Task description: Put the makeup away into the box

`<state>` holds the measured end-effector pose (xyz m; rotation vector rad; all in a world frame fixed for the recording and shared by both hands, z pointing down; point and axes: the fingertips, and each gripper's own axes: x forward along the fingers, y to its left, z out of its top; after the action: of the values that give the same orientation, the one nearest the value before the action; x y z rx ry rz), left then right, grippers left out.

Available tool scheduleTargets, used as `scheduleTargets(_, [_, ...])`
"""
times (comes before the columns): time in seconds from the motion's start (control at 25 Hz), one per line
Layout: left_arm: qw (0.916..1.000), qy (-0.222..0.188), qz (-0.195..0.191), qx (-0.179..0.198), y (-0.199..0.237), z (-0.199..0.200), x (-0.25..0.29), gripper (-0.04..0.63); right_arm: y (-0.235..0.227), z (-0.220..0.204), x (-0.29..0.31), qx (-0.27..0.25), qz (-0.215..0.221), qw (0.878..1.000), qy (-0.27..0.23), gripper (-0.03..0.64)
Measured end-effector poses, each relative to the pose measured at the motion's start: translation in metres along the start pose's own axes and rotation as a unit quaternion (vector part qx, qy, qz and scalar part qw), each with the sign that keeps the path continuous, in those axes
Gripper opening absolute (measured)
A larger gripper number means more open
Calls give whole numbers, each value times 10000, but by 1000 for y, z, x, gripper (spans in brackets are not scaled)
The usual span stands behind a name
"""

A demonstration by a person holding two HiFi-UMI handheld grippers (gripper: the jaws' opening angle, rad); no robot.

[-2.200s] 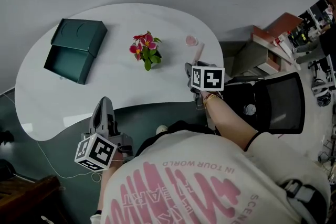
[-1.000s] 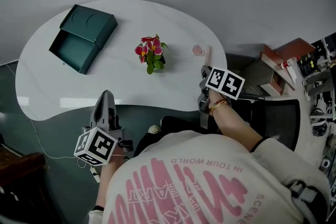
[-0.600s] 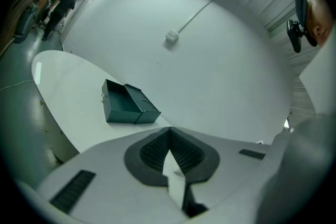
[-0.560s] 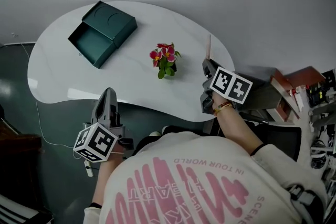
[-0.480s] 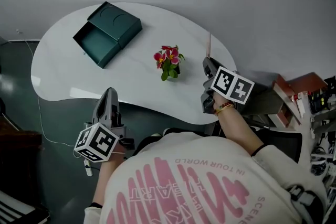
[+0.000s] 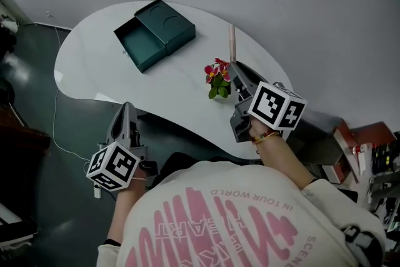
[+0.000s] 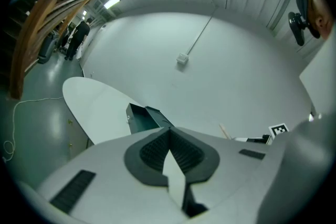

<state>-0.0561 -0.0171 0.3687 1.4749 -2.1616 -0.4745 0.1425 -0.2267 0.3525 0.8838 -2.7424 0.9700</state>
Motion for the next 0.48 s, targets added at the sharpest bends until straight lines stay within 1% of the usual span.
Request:
scheduleTargets(0.08, [9998,-52,99,157,4,5,-7,2,19,-10,7,-35,249,9996,151,61])
scheduleTargets(0.2, [9985,-68,115,530,7,13,-11,2,42,-27,19,-151,480,9978,423,61])
scheduleTargets(0.24, [9983,-68,95,565,8,16,-11,2,49,-33,23,-199,540,9971,506,61])
scheduleTargets(0.36, [9989,-47,53,468,19,22,-6,3,67,-48,39,-326,651,9948,711,61])
scheduleTargets(0.48, [9990,36,67,434,35,25,0,3,80,-59,57,-375,646,9935,856,61])
